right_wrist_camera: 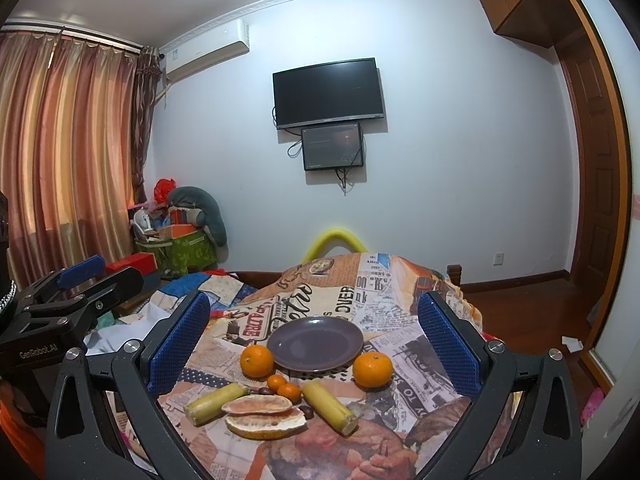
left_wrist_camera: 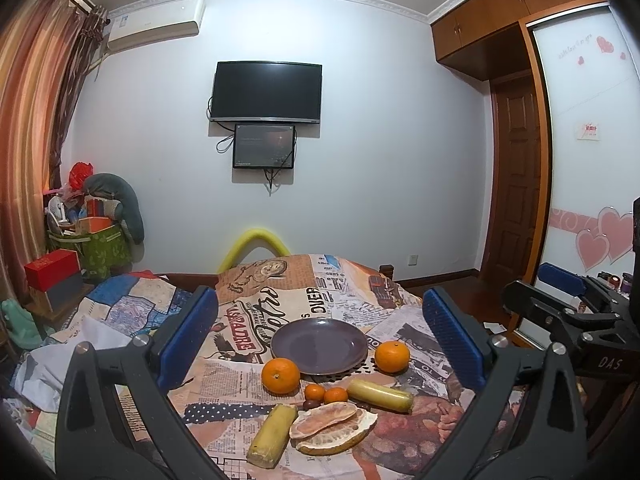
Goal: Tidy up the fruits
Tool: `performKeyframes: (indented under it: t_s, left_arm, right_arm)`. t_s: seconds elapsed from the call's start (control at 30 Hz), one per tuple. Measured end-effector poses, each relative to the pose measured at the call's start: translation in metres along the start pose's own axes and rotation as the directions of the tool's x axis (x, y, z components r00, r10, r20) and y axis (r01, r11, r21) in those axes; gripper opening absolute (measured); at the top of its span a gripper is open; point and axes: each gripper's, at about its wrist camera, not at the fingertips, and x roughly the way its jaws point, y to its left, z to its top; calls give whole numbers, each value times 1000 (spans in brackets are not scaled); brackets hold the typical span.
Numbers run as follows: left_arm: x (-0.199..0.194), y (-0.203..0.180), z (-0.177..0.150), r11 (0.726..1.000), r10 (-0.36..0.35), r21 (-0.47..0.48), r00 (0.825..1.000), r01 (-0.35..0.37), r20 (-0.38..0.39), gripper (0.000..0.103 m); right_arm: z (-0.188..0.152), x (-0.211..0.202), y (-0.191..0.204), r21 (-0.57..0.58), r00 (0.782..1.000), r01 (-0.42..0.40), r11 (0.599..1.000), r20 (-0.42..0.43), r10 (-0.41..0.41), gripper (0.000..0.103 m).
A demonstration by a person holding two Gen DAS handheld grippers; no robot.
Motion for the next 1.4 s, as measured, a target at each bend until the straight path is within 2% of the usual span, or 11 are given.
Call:
performKeyframes:
  t_s: [1.4]
  left_arm:
    - [6, 6, -3, 1000, 5, -21, 1000, -6, -20, 103]
  right_arm:
    - [-1, 1, -1, -1, 1000, 1, 1000, -13, -1, 103]
